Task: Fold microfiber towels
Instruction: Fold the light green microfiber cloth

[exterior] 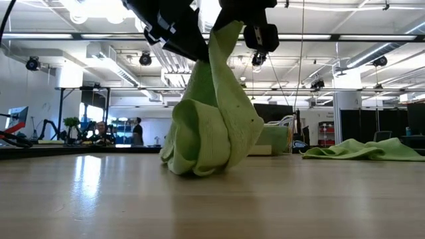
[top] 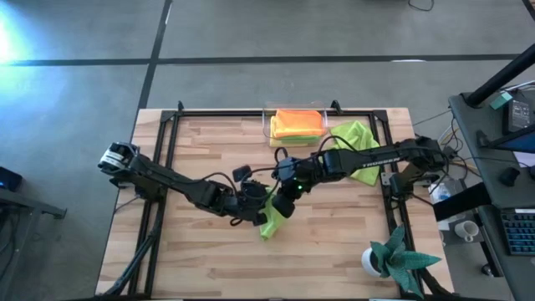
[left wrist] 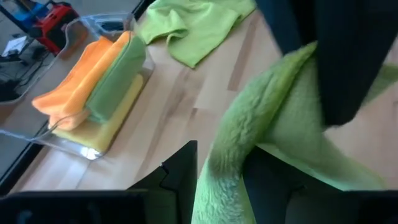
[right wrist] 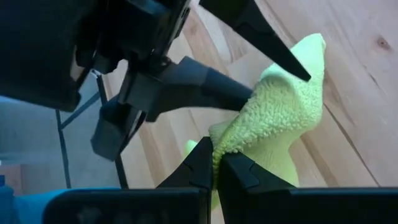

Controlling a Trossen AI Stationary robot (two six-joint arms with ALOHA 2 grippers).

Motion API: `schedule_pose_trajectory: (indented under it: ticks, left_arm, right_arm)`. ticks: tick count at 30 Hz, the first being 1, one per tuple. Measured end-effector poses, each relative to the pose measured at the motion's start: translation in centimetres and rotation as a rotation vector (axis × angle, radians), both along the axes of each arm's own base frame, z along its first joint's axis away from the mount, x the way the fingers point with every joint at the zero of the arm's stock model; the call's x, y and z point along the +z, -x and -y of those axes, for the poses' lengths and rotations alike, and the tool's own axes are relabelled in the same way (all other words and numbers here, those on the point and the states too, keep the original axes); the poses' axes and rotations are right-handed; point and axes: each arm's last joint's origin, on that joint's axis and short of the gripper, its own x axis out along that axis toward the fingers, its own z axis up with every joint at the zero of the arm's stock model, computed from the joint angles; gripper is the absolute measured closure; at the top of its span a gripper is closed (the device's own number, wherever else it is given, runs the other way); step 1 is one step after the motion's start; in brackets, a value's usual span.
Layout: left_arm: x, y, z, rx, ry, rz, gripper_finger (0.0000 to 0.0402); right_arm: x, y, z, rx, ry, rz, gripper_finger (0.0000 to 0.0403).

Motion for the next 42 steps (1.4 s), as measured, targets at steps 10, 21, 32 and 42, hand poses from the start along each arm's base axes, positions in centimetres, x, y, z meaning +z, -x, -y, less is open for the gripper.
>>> schedule_pose_trajectory:
  ticks: [10,21,32,42]
  left_arm:
    - [-0.8,0.9,-0.3,0.015,-0.053,-0.13,0.0295]
    - [-1.4,1.5,-0.6,0.015,-0.078,-0.21,0.0295]
    - [-1.8,1.1,-0.6,-0.068,-0.013,-0.234,0.0295]
    - [-1.2,0.3,-0.1,-0.135,0.086,-0.14,0.0295]
  right_arm:
    - [0.2,0.2,-0.1,0.024,-0.026,-0.032,0.0394]
    - [0.3,0.5,-1.7,0.08,-0.068,-0.034,0.0394]
    - [0.6,0.2,-2.0,0.081,-0.079,0.008,0.0394]
    - [0.7,0.0,-2.0,0.065,-0.094,0.019,0.0394]
